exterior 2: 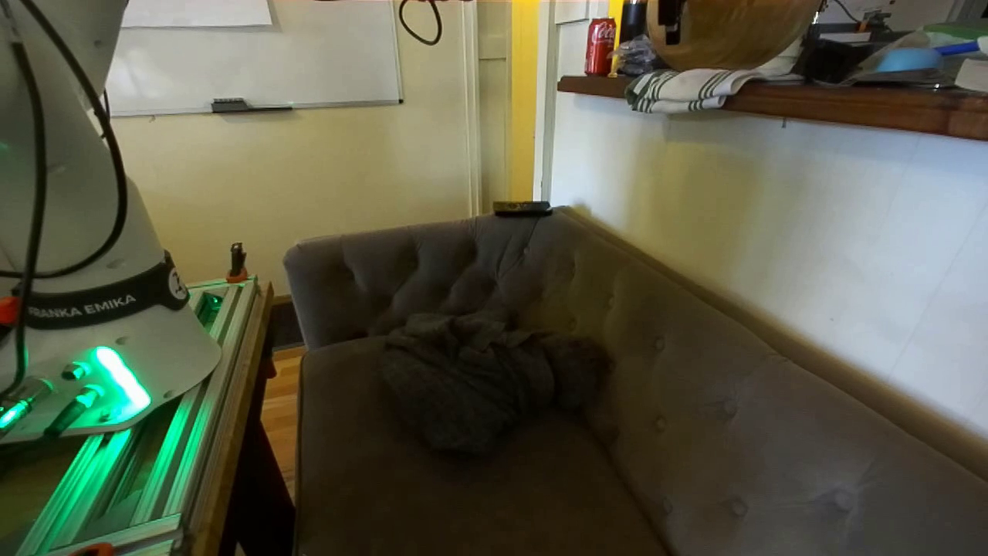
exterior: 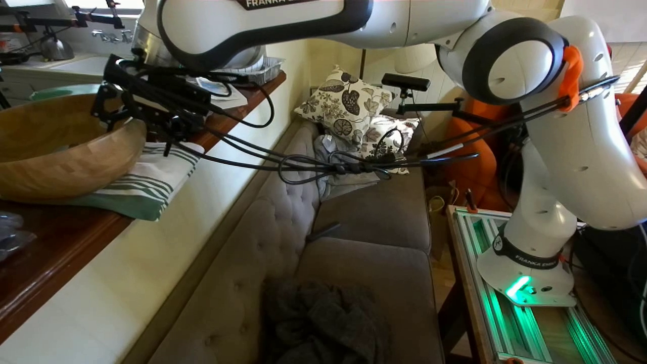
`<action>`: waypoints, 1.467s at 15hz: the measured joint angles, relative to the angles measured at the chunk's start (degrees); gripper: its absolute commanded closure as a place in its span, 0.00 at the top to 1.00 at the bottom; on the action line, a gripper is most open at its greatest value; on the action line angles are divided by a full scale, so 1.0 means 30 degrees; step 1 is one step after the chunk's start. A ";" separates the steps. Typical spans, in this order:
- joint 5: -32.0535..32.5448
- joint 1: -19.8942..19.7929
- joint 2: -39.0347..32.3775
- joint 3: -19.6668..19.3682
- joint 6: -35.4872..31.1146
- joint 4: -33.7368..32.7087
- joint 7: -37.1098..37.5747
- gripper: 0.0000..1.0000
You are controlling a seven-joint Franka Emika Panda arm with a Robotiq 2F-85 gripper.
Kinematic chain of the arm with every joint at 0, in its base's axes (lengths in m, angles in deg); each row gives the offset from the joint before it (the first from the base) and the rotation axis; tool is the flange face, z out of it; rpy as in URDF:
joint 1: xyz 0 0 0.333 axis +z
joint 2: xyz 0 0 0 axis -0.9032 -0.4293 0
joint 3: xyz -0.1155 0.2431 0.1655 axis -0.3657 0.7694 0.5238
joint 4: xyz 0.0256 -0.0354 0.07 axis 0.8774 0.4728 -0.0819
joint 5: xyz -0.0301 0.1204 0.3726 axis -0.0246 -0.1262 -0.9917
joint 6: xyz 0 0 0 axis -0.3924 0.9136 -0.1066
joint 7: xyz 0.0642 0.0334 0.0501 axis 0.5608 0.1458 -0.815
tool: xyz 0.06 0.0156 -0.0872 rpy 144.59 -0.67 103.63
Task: Put the wooden bowl on the sofa.
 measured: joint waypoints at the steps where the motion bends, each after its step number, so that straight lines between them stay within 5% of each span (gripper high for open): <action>1: 0.0015 0.0007 -0.0178 -0.0007 0.0257 -0.0185 0.0009 0.92; 2: 0.0024 0.0010 -0.0320 -0.0013 0.0380 -0.0339 0.0018 0.72; 12: 0.0030 0.0079 -0.0777 -0.0155 0.0640 -0.1415 0.0032 0.03; 22: 0.0302 0.0252 -0.0953 -0.0665 0.0677 -0.1765 0.0134 0.04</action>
